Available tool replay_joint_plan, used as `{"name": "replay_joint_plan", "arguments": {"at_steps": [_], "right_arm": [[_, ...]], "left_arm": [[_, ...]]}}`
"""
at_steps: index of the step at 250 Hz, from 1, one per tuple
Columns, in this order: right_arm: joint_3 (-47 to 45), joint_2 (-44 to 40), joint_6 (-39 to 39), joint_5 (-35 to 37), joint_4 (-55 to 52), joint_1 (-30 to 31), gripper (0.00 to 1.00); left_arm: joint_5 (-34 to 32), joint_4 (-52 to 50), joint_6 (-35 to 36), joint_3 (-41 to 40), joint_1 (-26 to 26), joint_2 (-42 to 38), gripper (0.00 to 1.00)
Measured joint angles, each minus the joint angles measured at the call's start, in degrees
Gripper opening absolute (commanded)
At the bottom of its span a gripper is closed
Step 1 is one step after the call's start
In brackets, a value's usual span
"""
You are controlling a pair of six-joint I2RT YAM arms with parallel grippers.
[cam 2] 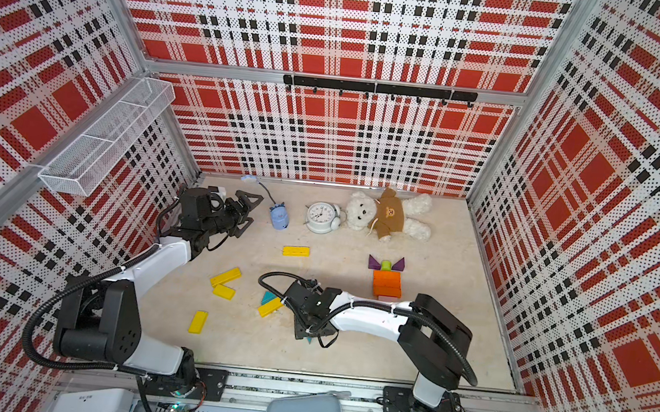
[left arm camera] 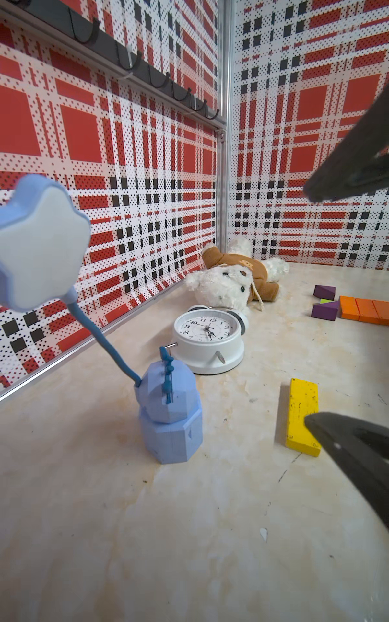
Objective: Assemble a carrot with building blocks
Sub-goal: Pick up the building block from the center of the board.
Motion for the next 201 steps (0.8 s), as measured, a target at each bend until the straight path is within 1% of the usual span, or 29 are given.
{"name": "replay_joint_plan", "arguments": {"at_steps": [55, 96, 105, 133, 173, 190, 201], "right_arm": [[1.77, 2.93, -0.04, -1.01, 1.09, 0.87, 0.52], [4.74, 5.70, -1.75, 0.66, 0.33, 1.11, 0.36], [5.01, 5.81, -1.99, 1.18, 0.11, 1.14, 0.34], [5.29, 5.81, -2.82, 2.40, -0.57, 1.38, 0.34], [5.29, 5.81, -4.37, 2.67, -1.18, 1.53, 0.48], [5.29, 5.81, -5.55, 2.45, -1.16, 1.66, 0.49], [5.29, 5.81, -6.16, 2.14, -1.11, 1.81, 0.45]], "left_arm": [[0.04, 0.00, -0.61, 0.00, 0.02, 0.02, 0.99], [0.26, 0.00, -1.20, 0.00, 0.00, 0.02, 1.00], [0.31, 0.00, -1.29, 0.00, -0.04, 0.02, 1.00], [0.66, 0.02, -1.46, 0.00, -0.15, 0.04, 0.99], [0.85, 0.04, -1.51, 0.00, -0.20, 0.04, 1.00], [0.94, 0.04, -1.51, 0.00, -0.22, 0.09, 1.00], [0.94, 0.04, -1.51, 0.00, -0.24, 0.11, 0.99]]}}
